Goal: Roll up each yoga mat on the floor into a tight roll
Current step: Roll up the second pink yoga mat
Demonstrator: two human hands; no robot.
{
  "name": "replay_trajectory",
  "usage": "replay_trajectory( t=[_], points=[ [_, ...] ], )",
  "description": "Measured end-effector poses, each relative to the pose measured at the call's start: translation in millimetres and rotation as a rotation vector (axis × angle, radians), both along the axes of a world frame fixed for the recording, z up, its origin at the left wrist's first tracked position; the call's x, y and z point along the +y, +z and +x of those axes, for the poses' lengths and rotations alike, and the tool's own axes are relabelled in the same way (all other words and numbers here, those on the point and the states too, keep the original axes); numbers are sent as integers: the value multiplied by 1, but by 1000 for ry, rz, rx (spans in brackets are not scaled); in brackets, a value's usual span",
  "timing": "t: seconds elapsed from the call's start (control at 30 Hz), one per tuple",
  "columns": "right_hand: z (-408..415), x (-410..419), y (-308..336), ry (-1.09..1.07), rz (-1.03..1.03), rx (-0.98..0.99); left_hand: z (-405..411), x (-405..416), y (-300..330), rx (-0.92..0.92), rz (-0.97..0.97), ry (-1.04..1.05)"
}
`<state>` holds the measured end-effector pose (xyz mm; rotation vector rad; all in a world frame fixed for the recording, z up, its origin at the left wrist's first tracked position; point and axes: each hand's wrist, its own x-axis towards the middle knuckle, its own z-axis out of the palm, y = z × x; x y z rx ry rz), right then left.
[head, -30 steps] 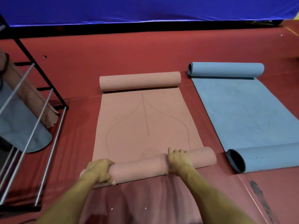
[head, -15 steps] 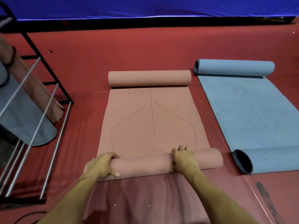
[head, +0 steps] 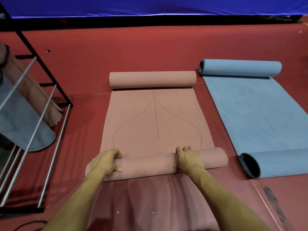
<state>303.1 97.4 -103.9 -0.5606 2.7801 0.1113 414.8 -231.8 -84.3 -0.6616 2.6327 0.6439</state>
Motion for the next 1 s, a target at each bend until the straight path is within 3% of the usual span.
replay_trajectory(
  t=[0.23, 0.47, 0.7, 0.83, 1.0],
  points=[
    [-11, -9, 9, 75, 80, -21, -15, 0, -11, -46, -31, 76],
    [-14, -14, 16, 54, -23, -131, -27, 2, -3, -19, -88, 65],
    [-27, -24, 4, 48, 18, -7, -31, -2, -15, 25, -35, 91],
    [-35, -19, 5, 67, -48, -33, -35, -3, -5, 37, -199, -22],
    [-32, -20, 10, 56, -131, -33, -32, 6, 11, 38, -187, 0]
  ],
)
